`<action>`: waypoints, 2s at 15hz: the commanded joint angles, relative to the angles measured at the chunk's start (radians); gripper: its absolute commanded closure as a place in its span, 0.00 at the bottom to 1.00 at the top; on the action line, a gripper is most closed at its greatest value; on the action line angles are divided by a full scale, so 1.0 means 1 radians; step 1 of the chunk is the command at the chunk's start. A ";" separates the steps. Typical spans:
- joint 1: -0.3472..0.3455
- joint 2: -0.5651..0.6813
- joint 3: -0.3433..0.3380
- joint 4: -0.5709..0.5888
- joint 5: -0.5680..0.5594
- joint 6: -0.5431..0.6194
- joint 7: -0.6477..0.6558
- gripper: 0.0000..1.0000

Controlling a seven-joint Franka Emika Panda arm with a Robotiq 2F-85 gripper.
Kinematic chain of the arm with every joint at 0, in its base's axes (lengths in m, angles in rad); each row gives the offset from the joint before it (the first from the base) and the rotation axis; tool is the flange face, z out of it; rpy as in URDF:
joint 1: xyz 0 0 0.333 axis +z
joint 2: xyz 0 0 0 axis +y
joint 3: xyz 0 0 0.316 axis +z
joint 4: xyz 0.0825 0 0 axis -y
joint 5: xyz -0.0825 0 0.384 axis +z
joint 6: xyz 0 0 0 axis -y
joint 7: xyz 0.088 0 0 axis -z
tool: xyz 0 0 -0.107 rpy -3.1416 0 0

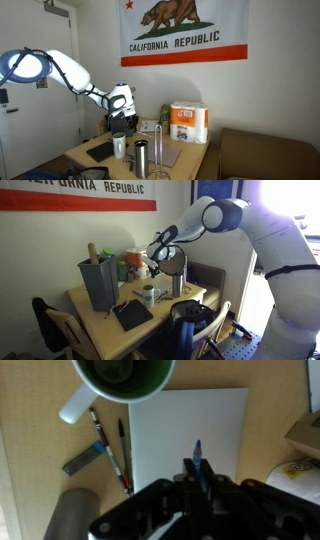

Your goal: Put the pen in the silver cup

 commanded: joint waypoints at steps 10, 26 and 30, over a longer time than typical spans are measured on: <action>-0.087 -0.392 0.133 -0.315 0.246 0.006 -0.092 0.98; -0.085 -0.472 0.153 -0.442 0.360 -0.065 -0.162 0.98; -0.146 -0.500 0.118 -0.370 0.465 -0.171 -0.162 0.98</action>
